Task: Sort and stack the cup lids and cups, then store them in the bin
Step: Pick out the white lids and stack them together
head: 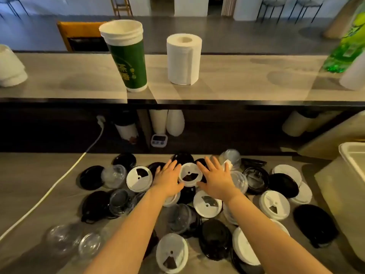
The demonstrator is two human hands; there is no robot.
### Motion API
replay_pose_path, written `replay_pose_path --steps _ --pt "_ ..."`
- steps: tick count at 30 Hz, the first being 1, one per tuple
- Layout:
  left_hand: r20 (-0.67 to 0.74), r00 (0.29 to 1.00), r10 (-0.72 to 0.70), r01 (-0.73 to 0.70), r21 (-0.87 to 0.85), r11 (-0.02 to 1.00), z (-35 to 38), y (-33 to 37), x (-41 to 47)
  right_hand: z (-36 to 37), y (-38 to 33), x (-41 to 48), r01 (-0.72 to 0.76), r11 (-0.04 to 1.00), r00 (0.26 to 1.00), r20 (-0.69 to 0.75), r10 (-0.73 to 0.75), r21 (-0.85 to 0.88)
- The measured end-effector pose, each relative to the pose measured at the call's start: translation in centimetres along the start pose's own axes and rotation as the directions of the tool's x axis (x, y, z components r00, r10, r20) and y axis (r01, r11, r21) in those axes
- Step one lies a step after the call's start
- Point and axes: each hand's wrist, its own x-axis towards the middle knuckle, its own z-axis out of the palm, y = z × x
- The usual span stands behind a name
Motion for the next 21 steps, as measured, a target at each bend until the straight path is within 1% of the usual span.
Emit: replay_pose_path --steps 3,7,10,14,17,21 --pt "0.040 0.998 0.041 -0.042 0.028 0.999 -0.3 0.1 1.2 -0.1 -0.7 1.2 0.005 0.997 0.999 0.033 -0.002 -0.079" --pt "0.089 0.991 0.101 -0.102 0.009 0.995 0.1 0.2 2.8 0.5 -0.6 1.4 -0.004 0.995 0.999 0.047 0.009 -0.099" --pt "0.087 0.987 0.135 -0.133 -0.030 0.991 0.2 0.4 3.7 1.0 0.4 1.0 -0.002 0.990 1.000 0.021 0.005 -0.141" --pt "0.035 0.986 0.165 -0.163 -0.052 0.985 0.6 1.4 4.0 1.0 1.4 0.4 0.003 0.990 1.000 0.015 -0.001 -0.144" --pt "0.034 0.989 0.145 -0.144 -0.031 0.989 1.0 2.1 4.1 0.7 1.7 0.2 0.012 0.993 1.000 0.002 -0.012 -0.117" --pt "0.028 0.997 0.069 -0.067 -0.055 0.996 1.3 3.0 4.1 0.7 2.8 0.0 0.069 0.995 0.997 -0.024 -0.071 -0.065"
